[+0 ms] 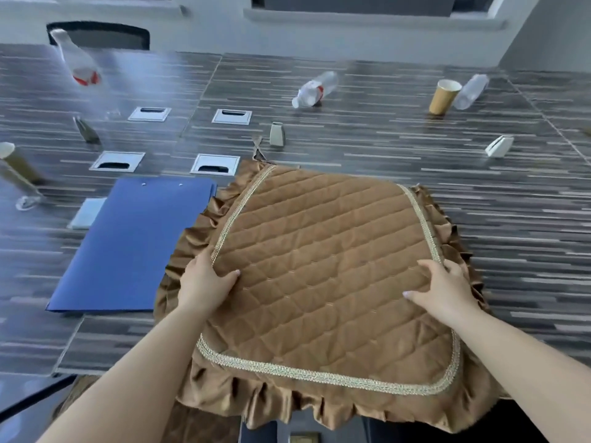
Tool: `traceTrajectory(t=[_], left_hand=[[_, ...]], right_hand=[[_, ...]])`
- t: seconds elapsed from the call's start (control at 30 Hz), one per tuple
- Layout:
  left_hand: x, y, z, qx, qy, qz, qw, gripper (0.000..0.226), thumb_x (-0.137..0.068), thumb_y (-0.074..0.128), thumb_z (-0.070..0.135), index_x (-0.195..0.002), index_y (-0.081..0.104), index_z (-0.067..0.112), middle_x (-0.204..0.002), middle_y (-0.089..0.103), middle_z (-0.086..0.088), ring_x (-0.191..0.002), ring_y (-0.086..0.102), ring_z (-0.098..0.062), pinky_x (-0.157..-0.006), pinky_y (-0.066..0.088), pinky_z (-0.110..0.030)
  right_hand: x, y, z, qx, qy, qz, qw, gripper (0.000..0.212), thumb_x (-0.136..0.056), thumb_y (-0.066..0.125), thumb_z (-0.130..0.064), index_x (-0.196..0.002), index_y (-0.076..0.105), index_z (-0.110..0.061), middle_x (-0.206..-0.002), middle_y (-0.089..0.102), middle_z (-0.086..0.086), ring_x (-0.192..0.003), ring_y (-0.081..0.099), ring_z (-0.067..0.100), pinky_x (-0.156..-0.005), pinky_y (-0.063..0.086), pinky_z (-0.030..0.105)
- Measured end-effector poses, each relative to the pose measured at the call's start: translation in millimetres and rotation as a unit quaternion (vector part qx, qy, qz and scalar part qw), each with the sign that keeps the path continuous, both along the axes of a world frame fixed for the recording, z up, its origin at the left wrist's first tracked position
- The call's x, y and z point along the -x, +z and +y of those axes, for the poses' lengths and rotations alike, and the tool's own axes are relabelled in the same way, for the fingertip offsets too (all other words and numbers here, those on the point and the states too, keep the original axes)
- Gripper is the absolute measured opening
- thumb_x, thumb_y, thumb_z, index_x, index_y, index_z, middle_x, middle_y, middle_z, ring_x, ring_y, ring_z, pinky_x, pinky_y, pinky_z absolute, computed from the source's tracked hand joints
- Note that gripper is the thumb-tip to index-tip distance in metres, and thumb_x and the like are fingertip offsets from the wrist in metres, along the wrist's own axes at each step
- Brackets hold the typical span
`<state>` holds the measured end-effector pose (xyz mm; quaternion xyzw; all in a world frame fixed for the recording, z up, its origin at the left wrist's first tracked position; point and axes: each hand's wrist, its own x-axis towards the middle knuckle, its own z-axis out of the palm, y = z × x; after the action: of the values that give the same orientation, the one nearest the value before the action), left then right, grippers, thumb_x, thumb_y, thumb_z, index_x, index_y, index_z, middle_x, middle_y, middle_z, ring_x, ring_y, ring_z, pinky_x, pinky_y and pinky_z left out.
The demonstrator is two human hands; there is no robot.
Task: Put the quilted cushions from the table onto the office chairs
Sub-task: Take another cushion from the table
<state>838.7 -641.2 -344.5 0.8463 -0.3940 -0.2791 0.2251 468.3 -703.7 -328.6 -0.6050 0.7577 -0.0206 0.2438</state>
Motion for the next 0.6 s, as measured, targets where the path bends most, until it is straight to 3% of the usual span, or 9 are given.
traceTrajectory(t=[0.17, 0.27, 0.37, 0.43, 0.6], left_hand=[[-1, -6, -18, -0.015, 0.059, -0.026, 0.998, 0.093, -0.071, 0.075, 0.051, -0.147, 0.03, 0.024, -0.14, 0.046, -0.016, -0.131, 0.04, -0.038, -0.105, 0.037, -0.051], [0, 1, -22, 0.018, 0.094, -0.035, 0.995, 0.088, -0.066, 0.076, 0.055, -0.139, 0.042, 0.019, -0.134, 0.052, -0.016, -0.127, 0.045, -0.037, -0.102, 0.039, -0.055], [4, 15, -16, 0.066, 0.099, -0.008, 0.993, 0.071, -0.063, 0.077, 0.053, -0.121, 0.056, 0.017, -0.118, 0.061, -0.01, -0.113, 0.056, -0.035, -0.094, 0.046, -0.054], [7, 25, -8, 0.084, 0.109, 0.0, 0.99, 0.068, -0.064, 0.079, 0.049, -0.119, 0.056, 0.017, -0.117, 0.061, -0.008, -0.112, 0.057, -0.033, -0.093, 0.048, -0.053], [25, 50, 20, 0.117, 0.144, 0.007, 0.983, 0.07, -0.066, 0.081, 0.043, -0.122, 0.051, 0.015, -0.12, 0.06, -0.007, -0.113, 0.057, -0.032, -0.096, 0.046, -0.051]], right_hand=[[5, -11, -14, -0.004, -0.04, -0.012, 0.999, 0.105, -0.065, 0.083, -0.039, -0.148, 0.021, -0.02, -0.141, 0.042, 0.017, -0.131, 0.039, 0.035, -0.105, 0.038, 0.045], [3, -10, -19, 0.011, -0.107, 0.005, 0.994, 0.109, -0.065, 0.083, -0.038, -0.148, 0.017, -0.015, -0.136, 0.047, 0.02, -0.125, 0.046, 0.039, -0.101, 0.041, 0.049], [6, -3, -22, 0.023, -0.179, -0.013, 0.984, 0.087, -0.066, 0.083, -0.04, -0.135, 0.041, -0.008, -0.129, 0.051, 0.023, -0.118, 0.049, 0.042, -0.097, 0.043, 0.052], [9, 4, -20, 0.04, -0.187, -0.048, 0.98, 0.07, -0.066, 0.083, -0.039, -0.119, 0.053, -0.004, -0.121, 0.058, 0.022, -0.11, 0.055, 0.04, -0.091, 0.047, 0.048], [25, 32, 3, 0.075, -0.179, -0.104, 0.975, 0.059, -0.07, 0.082, -0.03, -0.111, 0.053, 0.0, -0.115, 0.061, 0.019, -0.105, 0.058, 0.039, -0.084, 0.048, 0.042]])
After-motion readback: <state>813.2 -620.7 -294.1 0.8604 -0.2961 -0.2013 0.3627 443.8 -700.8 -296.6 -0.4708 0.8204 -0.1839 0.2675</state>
